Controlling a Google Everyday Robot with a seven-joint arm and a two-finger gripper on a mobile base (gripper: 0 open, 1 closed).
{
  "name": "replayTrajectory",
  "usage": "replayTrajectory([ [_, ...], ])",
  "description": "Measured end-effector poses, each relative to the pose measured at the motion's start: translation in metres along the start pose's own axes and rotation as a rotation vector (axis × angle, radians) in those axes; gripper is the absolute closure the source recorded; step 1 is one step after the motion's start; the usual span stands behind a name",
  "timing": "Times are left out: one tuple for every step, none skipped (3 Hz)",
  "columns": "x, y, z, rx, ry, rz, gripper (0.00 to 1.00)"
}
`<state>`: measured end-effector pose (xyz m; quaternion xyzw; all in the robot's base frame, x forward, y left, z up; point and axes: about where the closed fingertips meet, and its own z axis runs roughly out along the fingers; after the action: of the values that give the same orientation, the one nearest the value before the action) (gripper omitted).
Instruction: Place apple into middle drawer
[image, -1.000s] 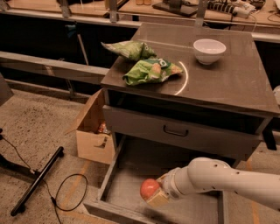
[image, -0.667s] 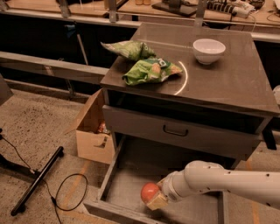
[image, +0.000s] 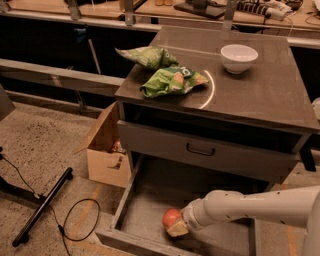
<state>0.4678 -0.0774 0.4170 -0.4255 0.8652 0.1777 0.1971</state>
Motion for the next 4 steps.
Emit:
replayTrajectory([
  [-0.005,-0.024,0.019,0.036,-0.016,0.013,0.82],
  [-0.009,-0.044,0.024,0.070,-0.021,0.008,0.59],
  [-0.010,-0.059,0.017,0.104,-0.020,0.003,0.36],
  [-0.009,-0.065,-0.008,0.132,-0.021,-0.016,0.12],
])
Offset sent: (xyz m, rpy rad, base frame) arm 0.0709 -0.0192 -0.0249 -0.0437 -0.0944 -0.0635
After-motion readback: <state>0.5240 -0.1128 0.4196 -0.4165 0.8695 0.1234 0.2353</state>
